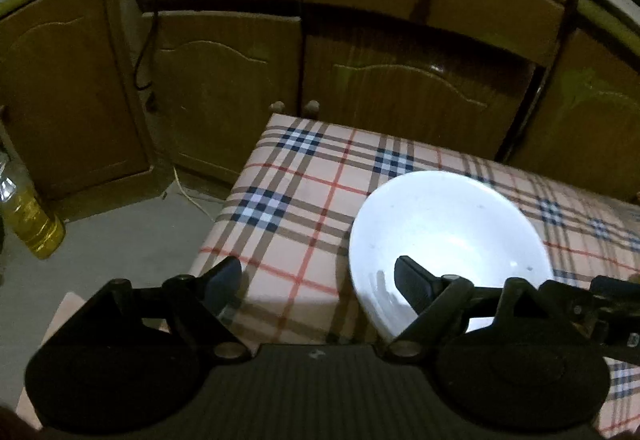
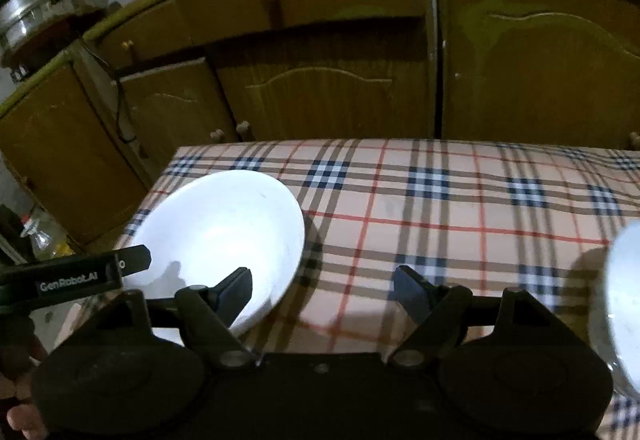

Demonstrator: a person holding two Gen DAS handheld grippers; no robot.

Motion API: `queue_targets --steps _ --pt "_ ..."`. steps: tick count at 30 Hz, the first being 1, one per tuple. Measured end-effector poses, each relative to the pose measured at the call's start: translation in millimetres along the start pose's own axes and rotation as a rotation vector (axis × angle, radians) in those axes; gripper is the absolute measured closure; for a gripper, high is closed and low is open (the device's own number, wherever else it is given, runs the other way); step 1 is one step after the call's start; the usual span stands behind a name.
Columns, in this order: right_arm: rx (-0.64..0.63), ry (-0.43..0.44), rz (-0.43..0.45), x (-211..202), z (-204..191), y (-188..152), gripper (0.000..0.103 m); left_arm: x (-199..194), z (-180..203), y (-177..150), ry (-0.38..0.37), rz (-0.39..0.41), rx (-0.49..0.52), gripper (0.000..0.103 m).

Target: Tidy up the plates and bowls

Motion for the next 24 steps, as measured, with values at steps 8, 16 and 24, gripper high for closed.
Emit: queue_targets --steps 8,16,24 --pt "0.072 0.052 -0.066 42.4 3.7 -5.1 0.013 31.8 3.8 0.6 -0.032 -0.036 -0.004 0.03" --pt "0.035 0.111 -0.054 42.7 -10.6 -4.1 0.08 26.3 30.9 -1.5 -0.088 -0.006 0.059 0.072" --pt "-0.001 0.088 -0.024 16.2 -11.4 -6.5 0.08 -2.3 34.6 -9.7 -0.092 0.009 0.046 0.075"
Point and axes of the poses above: each gripper's, at about its wrist camera, not at the fingertips, and x roughly the way its jaws point, z to its right, y to its top, the point moved 7 cm from there along x, roughly the way its jaws point, and after that the axes turned 3 degrees about y, right-handed, at the moved point
